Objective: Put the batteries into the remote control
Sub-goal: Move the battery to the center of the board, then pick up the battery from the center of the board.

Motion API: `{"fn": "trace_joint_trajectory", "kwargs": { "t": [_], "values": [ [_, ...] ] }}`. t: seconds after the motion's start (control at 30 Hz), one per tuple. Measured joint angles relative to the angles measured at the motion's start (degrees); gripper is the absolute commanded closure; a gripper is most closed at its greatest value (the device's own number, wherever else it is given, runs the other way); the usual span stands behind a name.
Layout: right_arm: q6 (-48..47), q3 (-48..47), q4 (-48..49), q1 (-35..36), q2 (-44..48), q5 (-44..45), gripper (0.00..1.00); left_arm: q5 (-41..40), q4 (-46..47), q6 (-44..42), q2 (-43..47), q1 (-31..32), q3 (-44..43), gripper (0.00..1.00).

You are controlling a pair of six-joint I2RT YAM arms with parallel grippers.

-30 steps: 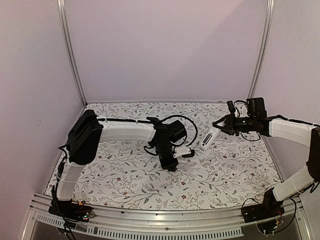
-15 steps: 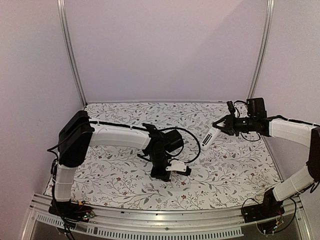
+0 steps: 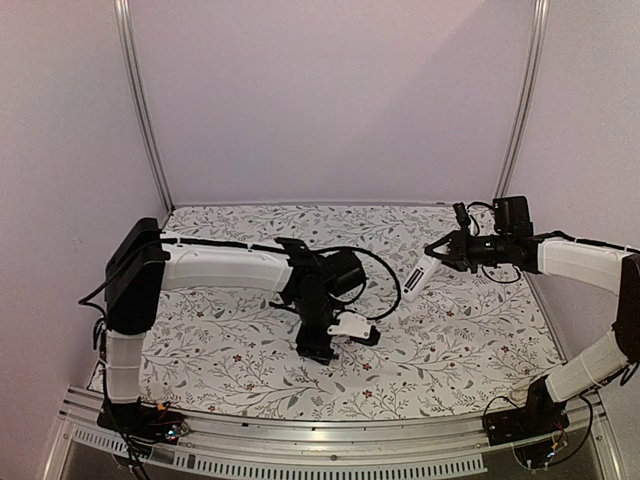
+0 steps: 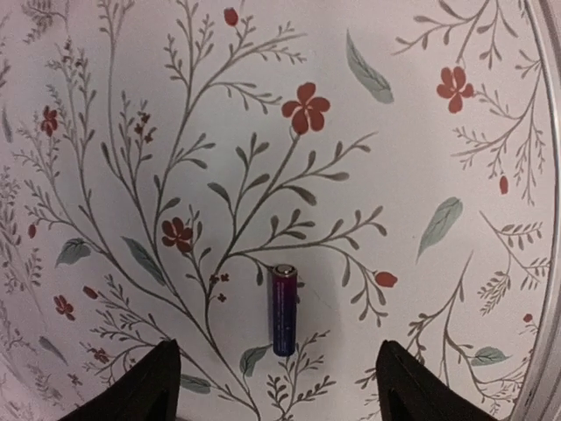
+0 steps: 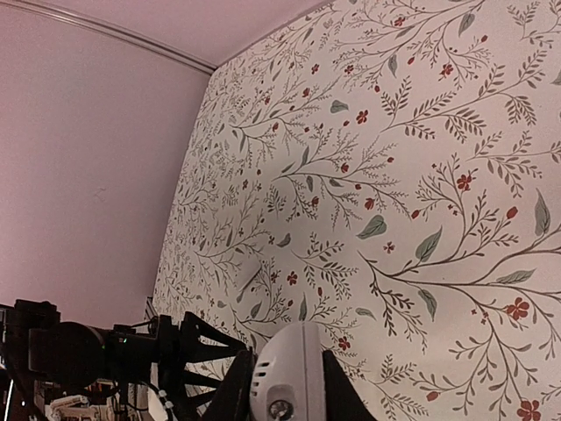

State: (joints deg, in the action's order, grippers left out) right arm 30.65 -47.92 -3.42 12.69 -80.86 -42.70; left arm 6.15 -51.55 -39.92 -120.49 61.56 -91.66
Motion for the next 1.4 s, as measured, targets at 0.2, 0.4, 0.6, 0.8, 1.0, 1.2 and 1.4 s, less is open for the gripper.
{"fn": "trace_joint_trajectory", "kwargs": {
  "t": [0.2, 0.4, 0.6, 0.8, 1.0, 1.2, 1.4],
  "values": [
    [0.0, 0.0, 0.0, 0.0, 0.0, 0.0, 1.00, -7.2, 7.8, 7.4, 16.7, 1.1, 5.1, 0.00],
    [0.0, 0.0, 0.0, 0.0, 0.2, 0.2, 1.00, -18.6, 19.2, 25.5, 34.0, 1.5, 9.4, 0.00],
    [-0.1, 0.0, -0.1, -0.2, 0.8, 0.2, 1.00, -24.2, 21.3, 51.4, 36.6, 1.9, 9.3, 0.00],
    [-0.3, -0.1, -0.3, -1.0, 1.0, 0.3, 0.99, -29.2, 20.3, 81.7, 35.1, 5.0, 12.1, 0.00],
    [-0.7, -0.1, -1.3, -1.1, 1.7, 0.4, 0.99, -32.8, 12.0, 115.4, 31.9, 9.0, 14.3, 0.16],
    [-1.4, -0.1, -2.3, -1.1, 2.6, 0.9, 0.99, -29.3, 3.2, 136.9, 21.6, 10.4, 12.0, 0.41],
    [-2.2, -0.1, -3.1, -1.1, 2.9, 1.7, 0.99, -25.6, -1.7, 143.9, 10.5, 10.4, 4.7, 0.44]
  ]
}}
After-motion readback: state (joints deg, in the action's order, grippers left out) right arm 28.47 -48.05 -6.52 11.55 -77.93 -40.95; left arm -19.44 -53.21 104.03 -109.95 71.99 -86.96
